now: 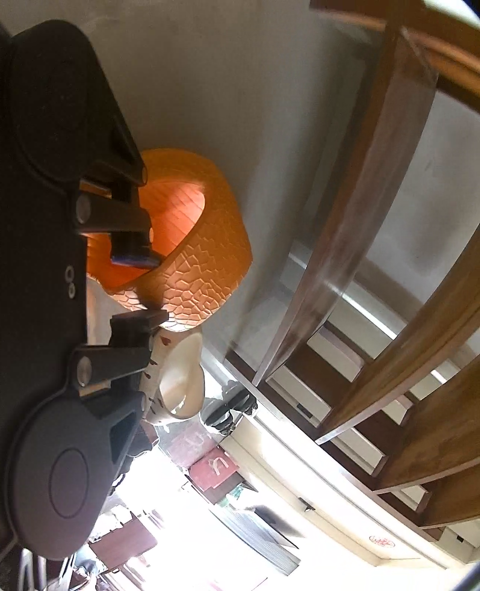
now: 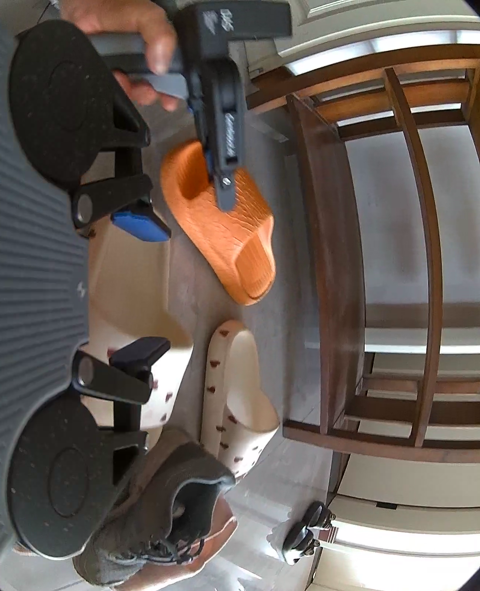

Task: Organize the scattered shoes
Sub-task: 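Grasp an orange slide by its strap with the left tool, then carry the orange slide beside the other orange slide, open left tool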

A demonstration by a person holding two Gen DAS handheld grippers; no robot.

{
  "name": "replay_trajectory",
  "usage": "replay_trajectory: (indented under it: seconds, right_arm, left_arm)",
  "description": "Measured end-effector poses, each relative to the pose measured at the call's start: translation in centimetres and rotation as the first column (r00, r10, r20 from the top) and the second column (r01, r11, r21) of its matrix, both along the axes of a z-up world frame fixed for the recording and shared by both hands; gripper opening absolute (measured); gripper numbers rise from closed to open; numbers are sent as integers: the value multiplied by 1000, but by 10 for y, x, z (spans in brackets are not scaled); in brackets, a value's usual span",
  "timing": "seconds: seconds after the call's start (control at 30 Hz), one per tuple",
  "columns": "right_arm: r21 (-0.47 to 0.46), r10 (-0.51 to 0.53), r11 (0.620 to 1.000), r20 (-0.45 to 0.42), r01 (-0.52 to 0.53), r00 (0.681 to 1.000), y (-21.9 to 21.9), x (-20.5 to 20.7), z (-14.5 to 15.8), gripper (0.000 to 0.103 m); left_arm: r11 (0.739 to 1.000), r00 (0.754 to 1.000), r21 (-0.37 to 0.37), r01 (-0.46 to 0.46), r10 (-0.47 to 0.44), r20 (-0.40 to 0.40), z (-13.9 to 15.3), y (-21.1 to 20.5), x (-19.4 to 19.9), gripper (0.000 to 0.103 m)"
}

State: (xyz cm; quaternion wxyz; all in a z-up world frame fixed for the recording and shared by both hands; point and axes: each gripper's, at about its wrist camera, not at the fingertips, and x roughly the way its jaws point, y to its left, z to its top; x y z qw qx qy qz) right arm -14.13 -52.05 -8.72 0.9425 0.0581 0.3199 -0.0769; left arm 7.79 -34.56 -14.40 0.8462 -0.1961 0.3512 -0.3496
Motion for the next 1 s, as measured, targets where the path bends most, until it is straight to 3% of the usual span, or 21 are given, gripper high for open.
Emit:
replay_trajectory:
  seconds: [0.47,0.67,1.0]
  right_arm:
    - [44,23,999,-20,-22,1000,42,4,-8,60]
    - [68,9,998,-45,-6,999,53,-1,-16,60]
    - [86,-40,995,-91,47,995,53,-20,-26,61]
  left_arm:
    - [998,998,55,-24,27,-55,1,83,-61,21]
    - [997,996,78,25,-18,-92,-5,101,-94,20]
    - [982,976,74,172,-160,-145,-9,98,-132,18]
